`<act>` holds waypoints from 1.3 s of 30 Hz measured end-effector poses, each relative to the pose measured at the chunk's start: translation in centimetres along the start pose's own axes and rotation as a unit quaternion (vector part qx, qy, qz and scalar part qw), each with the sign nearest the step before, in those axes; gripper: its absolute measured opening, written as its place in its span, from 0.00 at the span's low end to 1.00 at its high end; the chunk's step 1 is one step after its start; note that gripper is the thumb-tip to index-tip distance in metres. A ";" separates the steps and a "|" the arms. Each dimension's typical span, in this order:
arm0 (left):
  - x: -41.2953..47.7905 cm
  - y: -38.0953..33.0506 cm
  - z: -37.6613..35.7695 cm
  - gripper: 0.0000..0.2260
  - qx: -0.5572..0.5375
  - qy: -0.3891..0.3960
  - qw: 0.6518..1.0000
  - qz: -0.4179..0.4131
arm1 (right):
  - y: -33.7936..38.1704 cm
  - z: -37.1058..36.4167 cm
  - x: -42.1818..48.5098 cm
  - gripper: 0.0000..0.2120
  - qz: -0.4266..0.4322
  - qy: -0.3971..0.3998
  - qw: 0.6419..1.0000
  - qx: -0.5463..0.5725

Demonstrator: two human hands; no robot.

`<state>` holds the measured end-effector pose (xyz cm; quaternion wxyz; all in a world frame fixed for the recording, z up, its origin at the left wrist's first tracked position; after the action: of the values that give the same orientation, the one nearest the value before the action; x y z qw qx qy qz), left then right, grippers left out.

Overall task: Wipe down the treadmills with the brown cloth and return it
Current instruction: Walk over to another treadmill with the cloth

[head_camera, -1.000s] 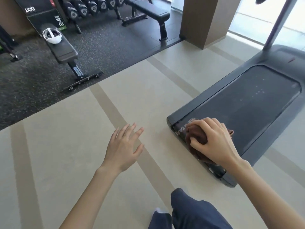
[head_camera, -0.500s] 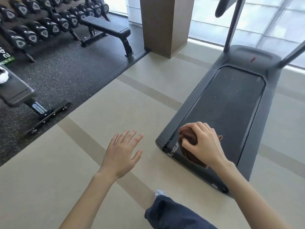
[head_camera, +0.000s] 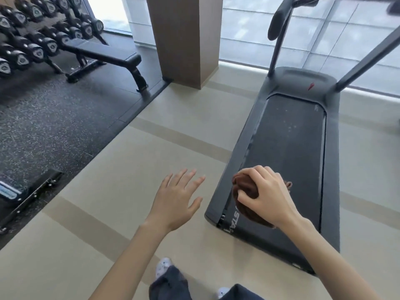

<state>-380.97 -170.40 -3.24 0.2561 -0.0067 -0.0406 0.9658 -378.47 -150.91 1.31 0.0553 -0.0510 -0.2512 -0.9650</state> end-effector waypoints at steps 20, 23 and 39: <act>14.7 20.7 2.7 0.24 -0.019 0.011 0.987 -0.160 | 8.7 -6.7 16.2 0.13 -0.154 -0.093 0.984 0.007; 19.1 22.0 2.5 0.24 -0.017 0.010 0.985 -0.173 | 6.9 -6.3 19.9 0.14 -0.172 -0.114 0.979 0.003; 44.5 23.3 3.6 0.24 -0.003 0.011 0.968 -0.251 | -3.1 -1.3 42.2 0.14 -0.206 -0.177 0.962 -0.009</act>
<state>-431.29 -168.79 -1.18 0.4910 -0.0080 -0.0411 0.8701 -420.72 -152.26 4.05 -0.1910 -0.1688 -0.2529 -0.9333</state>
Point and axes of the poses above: each hand's wrist, its own x-axis towards the middle knuckle, its own z-axis out of the back of the hand, y = z × x, the point moved 8 cm from there along x, towards the middle knuckle, and after that the axes turned 2 degrees about x, right-handed, at the moved point
